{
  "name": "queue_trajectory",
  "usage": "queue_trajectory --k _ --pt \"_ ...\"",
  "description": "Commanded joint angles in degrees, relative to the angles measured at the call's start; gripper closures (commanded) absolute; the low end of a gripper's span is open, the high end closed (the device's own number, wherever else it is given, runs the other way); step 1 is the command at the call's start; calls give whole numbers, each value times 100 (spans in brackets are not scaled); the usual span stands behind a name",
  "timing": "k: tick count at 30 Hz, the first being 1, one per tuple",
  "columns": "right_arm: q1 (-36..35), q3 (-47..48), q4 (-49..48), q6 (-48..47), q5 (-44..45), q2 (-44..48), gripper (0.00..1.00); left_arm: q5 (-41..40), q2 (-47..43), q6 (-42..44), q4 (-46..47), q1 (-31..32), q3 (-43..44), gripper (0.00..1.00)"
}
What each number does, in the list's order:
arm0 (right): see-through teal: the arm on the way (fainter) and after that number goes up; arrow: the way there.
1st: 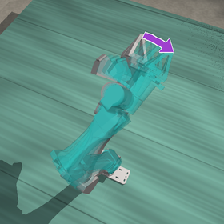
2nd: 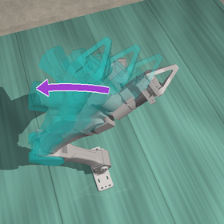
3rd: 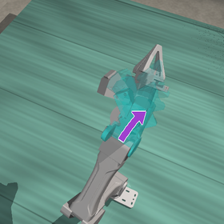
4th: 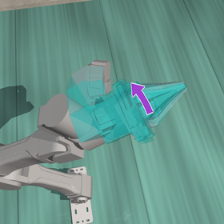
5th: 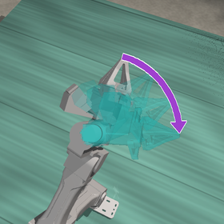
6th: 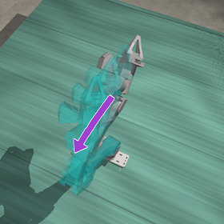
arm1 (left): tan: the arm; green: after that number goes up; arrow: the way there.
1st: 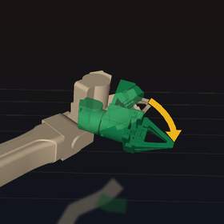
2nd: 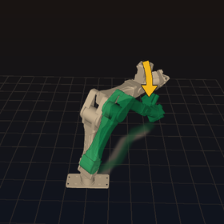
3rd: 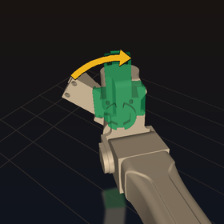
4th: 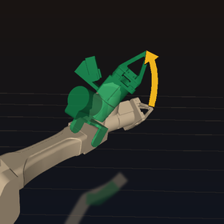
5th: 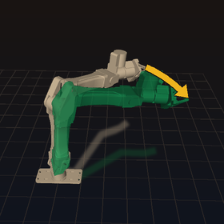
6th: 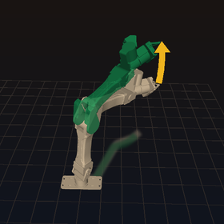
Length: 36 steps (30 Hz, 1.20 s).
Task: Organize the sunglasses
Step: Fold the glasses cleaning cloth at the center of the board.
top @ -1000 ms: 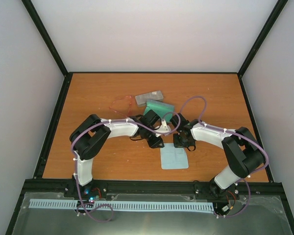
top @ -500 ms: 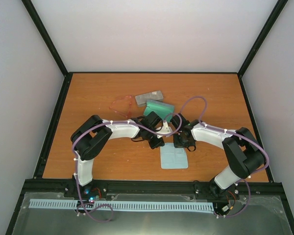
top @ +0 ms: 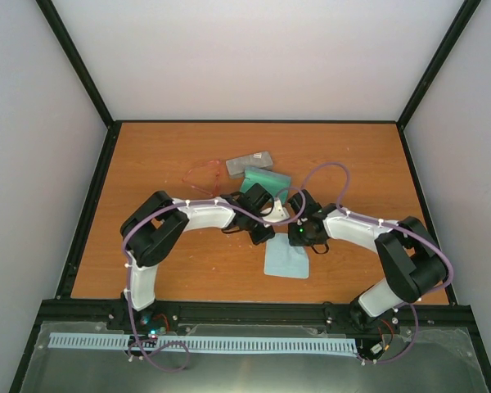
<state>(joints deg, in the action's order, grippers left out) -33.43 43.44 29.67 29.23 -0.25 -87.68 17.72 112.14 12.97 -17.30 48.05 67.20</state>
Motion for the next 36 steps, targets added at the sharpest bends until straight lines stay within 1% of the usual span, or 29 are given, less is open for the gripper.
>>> queue_trajectory --k 1,8,12,23,36 --pt "150 -98 -173 -177 -107 -3 97 -192 179 168 -265 -125 241 99" --pt "334 89 -201 -348 -57 117 97 -302 87 312 -291 -222 460 99" --pt "337 144 -282 -467 -191 261 97 -294 -21 314 -268 -261 479 99" --pt "337 -190 -527 -584 -742 1046 97 -190 -580 178 77 -270 58 99" --pt "329 -588 -379 -654 -821 1396 97 7 -908 100 223 -271 -390 99"
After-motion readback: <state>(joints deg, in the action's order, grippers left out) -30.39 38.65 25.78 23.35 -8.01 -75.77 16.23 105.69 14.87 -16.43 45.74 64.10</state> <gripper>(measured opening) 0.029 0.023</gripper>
